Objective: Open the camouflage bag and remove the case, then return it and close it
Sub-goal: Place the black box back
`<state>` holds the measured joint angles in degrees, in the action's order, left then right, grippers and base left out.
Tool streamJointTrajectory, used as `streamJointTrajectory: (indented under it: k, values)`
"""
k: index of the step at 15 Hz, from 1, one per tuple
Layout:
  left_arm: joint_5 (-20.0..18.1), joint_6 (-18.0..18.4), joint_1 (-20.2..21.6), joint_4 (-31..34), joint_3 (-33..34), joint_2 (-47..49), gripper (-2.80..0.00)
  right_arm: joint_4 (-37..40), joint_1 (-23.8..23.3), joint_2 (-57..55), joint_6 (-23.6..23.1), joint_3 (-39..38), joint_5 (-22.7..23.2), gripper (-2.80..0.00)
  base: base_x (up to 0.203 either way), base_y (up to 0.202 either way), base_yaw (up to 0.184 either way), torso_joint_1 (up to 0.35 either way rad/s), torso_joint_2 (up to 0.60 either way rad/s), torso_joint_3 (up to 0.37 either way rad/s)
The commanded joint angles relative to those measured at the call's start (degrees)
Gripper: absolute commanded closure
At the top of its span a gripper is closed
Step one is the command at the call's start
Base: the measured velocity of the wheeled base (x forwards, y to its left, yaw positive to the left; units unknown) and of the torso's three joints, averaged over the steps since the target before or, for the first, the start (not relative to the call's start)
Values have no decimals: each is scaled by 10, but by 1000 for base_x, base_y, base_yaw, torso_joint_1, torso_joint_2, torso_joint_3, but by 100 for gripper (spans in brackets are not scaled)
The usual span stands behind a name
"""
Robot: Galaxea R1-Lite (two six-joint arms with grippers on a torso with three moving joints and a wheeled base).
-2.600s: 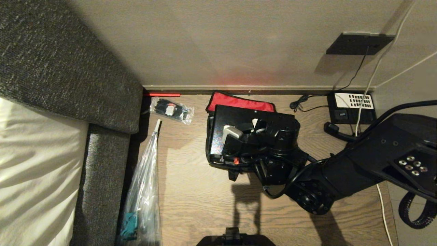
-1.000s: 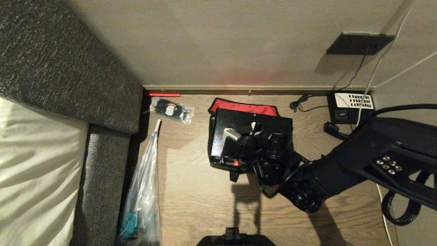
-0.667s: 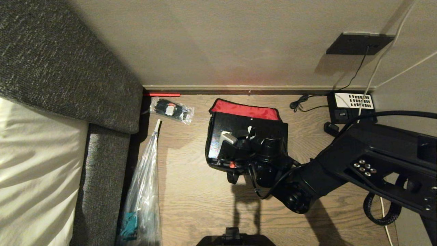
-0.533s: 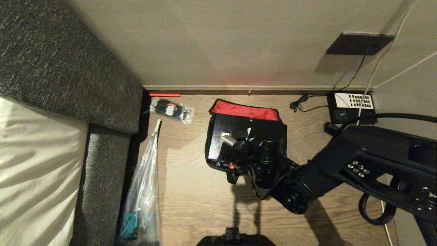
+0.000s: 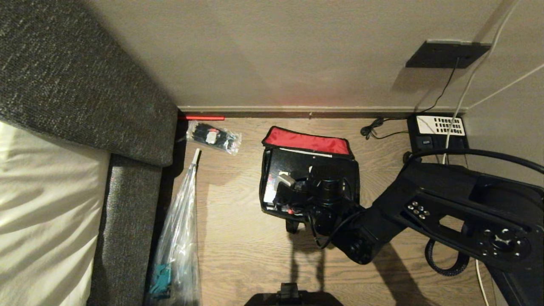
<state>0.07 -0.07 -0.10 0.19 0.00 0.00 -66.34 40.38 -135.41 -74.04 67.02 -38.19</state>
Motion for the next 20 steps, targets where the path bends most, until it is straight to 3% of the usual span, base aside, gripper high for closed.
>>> streamJointTrajectory:
  k: [1, 10, 11, 16, 20]
  values:
    - [0, 0, 0, 0, 0, 0, 0, -4, 0, -22, -2, 17, -3, 0, 0, 0, 0, 0, 0, 0]
    - [0, 0, 0, 0, 0, 0, 0, -1, -10, -44, 5, 45, -5, 0, 0, 0, 0, 0, 0, 0]
    - [0, 0, 0, 0, 0, 0, 0, 1, -12, -44, 5, 41, -5, -280, 0, 0, 0, 0, 0, 0]
    - [0, 0, 0, 0, 0, 0, 0, 9, -12, -23, 8, 17, -5, -280, 0, 0, 0, 0, -5, 3]
    - [0, 0, 0, 0, 0, 0, 0, 23, -12, 58, 8, -31, -5, -280, 0, 0, 0, 0, 0, 0]
